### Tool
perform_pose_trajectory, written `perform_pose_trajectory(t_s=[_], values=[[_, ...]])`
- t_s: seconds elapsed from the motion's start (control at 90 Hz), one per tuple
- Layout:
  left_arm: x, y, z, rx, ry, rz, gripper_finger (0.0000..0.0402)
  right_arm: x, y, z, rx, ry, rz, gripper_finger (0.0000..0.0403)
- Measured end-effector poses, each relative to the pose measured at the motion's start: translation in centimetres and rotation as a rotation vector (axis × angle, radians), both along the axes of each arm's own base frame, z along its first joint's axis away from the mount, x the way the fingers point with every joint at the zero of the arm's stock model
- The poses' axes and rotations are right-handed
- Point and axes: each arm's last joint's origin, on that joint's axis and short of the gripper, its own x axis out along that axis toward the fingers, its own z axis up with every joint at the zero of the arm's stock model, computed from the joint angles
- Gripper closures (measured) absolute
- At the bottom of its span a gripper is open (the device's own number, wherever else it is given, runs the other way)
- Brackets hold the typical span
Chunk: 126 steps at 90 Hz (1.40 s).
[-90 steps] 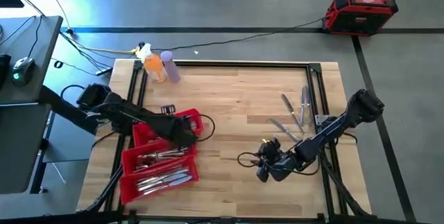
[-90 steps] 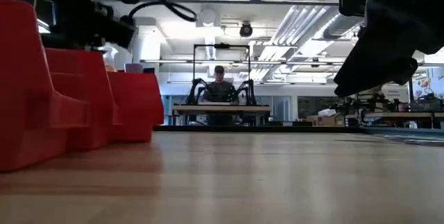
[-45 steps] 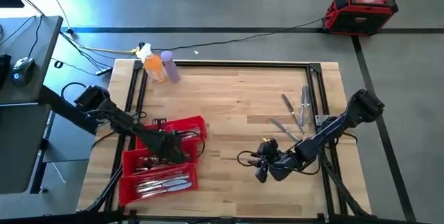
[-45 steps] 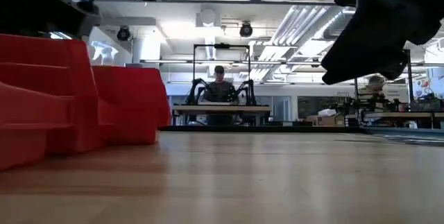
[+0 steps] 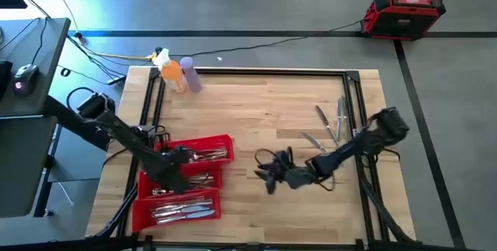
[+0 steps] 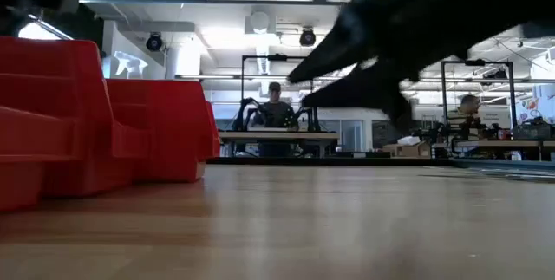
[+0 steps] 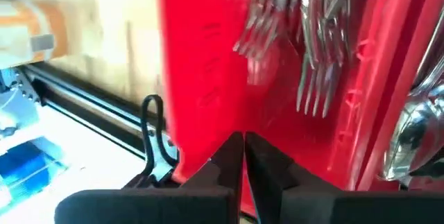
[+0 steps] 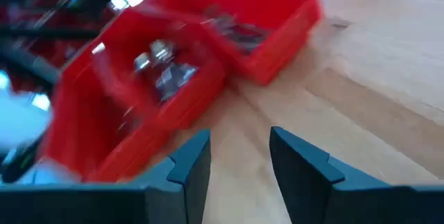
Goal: Sort silverware
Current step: Adjust the top red bin, then put the silver knife in the bottom red bin
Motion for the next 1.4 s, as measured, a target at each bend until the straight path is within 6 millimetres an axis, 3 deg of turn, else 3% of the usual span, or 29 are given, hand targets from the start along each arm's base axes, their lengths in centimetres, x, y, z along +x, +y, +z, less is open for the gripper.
perform_pose_trajectory(t_s=[0.189, 0.378, 0.589, 0.733, 0.922, 1.122, 1.278, 1.4], values=[[-0.9, 0.0, 1.5, -0.003, -0.210, 0.001, 0.0401, 5.6, -1.1, -1.7, 0.022, -0.013, -0.088, 0.0306], [-0.1, -0.6, 1.6, -0.059, -0.328, -0.046, 0.0401, 11.4, 0.0, -1.6, -0.002, -0.014, 0.106, 0.0330], [0.4, -0.8, 1.6, -0.053, -0.377, -0.076, 0.0401, 12.9, 0.9, 0.7, -0.147, 0.162, 0.177, 0.0343], [0.4, -0.8, 1.6, -0.050, -0.388, -0.078, 0.0401, 12.6, 2.4, 4.1, -0.284, 0.173, 0.212, 0.0346], [1.0, -1.1, 1.9, -0.044, -0.494, -0.041, 0.0401, 9.3, 4.4, 10.1, -0.486, 0.274, 0.319, 0.0346], [3.3, -2.5, 3.7, -0.037, -0.843, -0.068, 0.0402, 1.0, 3.7, 14.8, -0.464, 0.629, 0.296, 0.0346], [6.1, -3.8, 5.5, -0.120, -1.076, -0.162, 0.0402, -5.4, 1.5, 16.4, -0.404, 0.882, 0.060, 0.0342], [7.9, -4.9, 6.3, -0.174, -1.179, -0.283, 0.0402, -8.5, -0.5, 14.8, -0.278, 1.001, -0.005, 0.0330]])
